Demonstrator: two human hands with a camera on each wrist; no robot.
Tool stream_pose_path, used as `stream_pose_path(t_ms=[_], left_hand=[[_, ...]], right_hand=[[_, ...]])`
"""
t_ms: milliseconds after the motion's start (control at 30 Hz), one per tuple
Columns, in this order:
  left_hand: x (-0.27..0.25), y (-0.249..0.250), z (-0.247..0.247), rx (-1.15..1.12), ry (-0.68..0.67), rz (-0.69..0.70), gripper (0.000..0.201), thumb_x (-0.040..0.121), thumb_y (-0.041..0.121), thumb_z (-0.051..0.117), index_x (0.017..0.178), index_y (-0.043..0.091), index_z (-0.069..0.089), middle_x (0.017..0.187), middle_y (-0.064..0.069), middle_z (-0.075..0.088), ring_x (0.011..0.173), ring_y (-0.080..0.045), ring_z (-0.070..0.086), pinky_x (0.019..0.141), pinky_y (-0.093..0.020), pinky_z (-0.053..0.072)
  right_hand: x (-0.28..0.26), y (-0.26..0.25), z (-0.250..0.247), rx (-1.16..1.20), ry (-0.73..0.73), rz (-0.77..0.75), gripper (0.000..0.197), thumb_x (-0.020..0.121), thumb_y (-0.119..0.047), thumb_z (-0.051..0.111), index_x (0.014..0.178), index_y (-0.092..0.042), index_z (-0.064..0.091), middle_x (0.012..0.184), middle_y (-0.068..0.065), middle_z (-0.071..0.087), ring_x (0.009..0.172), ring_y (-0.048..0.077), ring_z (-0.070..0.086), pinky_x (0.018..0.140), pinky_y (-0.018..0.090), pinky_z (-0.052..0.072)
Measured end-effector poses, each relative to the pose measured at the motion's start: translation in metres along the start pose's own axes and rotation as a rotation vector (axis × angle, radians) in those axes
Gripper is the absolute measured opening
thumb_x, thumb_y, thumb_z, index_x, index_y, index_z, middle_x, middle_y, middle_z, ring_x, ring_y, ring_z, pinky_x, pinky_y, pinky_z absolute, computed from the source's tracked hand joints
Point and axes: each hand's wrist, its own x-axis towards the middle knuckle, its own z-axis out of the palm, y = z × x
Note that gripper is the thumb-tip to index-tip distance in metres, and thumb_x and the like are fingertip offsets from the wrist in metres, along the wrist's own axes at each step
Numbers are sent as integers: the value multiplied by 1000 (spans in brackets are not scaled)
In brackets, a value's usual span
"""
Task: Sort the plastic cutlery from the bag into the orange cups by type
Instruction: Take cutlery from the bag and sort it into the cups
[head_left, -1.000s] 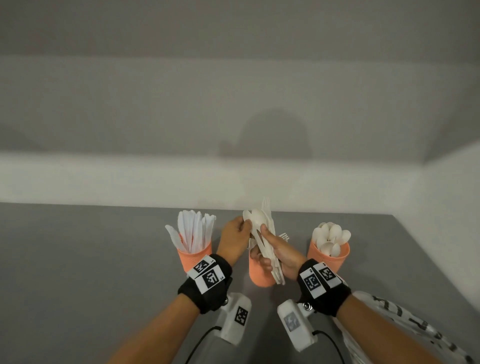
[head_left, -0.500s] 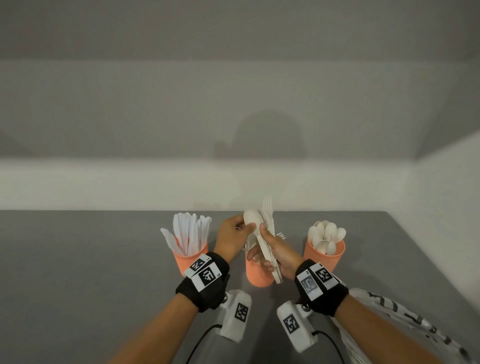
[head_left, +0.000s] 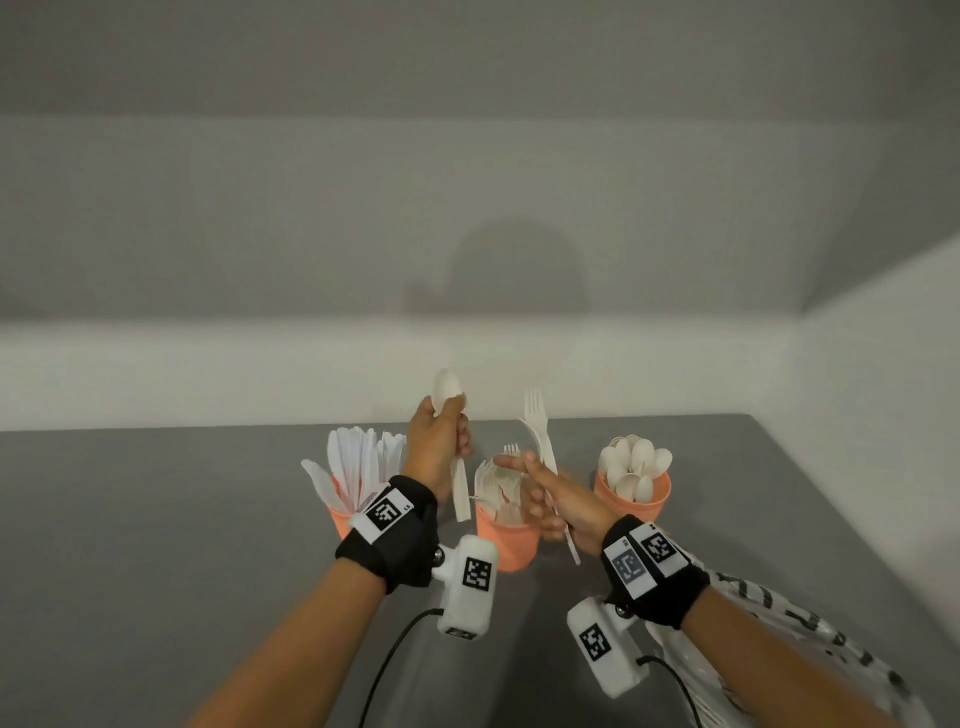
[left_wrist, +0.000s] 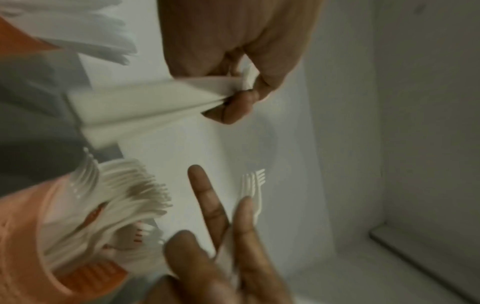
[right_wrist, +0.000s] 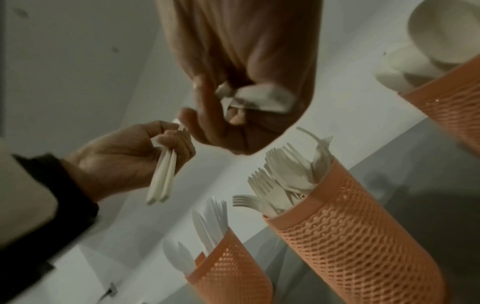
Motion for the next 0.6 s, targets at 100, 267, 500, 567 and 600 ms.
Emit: stream_pose_path(t_ms=[100,267,500,567,600], left_hand=[[-7,-7,6,221,-172,55,6,87,9,60,91,14,59,49,13,49,38,1,39,39,-14,35],[-8,-16,11,353,-247,142,10,83,4,65,91,7,61,71,2,63,55,4,61,51,-12,46],[-5,-5,8,378,-244,222,4,83,0,63,86,2,60,44,13,57,34,3,45,38,-6,33],[-2,-6,9,386,-215,238,12,82,-1,63,94,0,61,59,8,59,37,5,48,41,-4,34],[0,-7,9,397,-193,235,17,82,0,64,98,0,61,66,4,59,38,6,49,42,-3,35]], right_hand=[[-5,-4,-4,104,-122,5,55,87,-55,32,125,-19,51,45,-8,35,28,0,22,29,12,21],[-13,-9,-5,108,-172,46,56,95,-54,22,126,-17,49,45,-8,36,28,0,23,29,12,21],[-19,-4,-14,-84,-59,3,63,96,-53,11,131,-14,46,43,-9,39,29,0,25,30,12,23],[-21,-4,-14,-124,-67,-22,63,96,-53,9,126,-18,52,43,-9,36,29,0,24,30,12,22],[-22,-4,-14,-132,-72,-35,63,96,-53,8,122,-19,54,42,-9,35,29,0,25,31,12,23]])
